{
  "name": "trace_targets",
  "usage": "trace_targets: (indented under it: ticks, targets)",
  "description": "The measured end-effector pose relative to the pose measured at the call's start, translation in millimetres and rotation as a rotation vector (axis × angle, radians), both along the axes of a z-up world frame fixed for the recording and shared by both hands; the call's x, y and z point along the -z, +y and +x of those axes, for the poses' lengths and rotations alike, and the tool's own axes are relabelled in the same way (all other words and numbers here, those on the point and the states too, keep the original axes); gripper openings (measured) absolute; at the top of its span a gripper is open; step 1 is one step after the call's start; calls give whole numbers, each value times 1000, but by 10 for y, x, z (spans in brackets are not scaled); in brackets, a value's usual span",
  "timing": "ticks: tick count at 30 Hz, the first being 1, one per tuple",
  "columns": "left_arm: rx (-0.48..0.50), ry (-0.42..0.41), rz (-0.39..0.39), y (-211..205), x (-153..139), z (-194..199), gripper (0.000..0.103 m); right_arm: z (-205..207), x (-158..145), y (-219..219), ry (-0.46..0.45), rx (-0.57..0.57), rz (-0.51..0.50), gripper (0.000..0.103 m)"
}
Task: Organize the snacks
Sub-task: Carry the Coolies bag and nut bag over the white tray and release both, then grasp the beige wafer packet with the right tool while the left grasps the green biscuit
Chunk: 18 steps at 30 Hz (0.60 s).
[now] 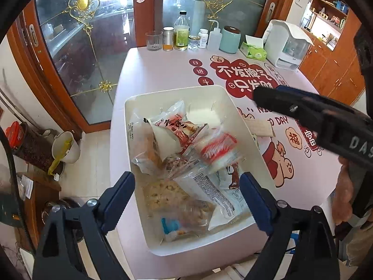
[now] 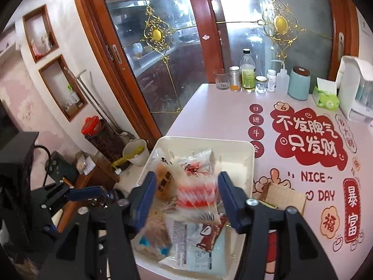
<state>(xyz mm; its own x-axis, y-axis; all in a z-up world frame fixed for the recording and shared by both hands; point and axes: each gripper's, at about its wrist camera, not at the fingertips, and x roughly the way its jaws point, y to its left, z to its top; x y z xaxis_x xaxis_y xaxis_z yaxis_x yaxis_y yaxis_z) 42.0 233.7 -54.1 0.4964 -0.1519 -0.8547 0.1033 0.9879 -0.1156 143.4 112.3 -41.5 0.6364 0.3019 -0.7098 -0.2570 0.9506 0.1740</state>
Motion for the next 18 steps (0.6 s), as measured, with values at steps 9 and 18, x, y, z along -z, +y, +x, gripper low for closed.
trace_targets:
  ticks: [9, 18]
  targets:
    - [-23, -10, -42, 95, -42, 36, 90, -34, -120, -104, -34, 50, -18, 61]
    - [33, -17, -60, -122, 16, 71, 90, -130, -132, -399, -25, 133, -43, 61]
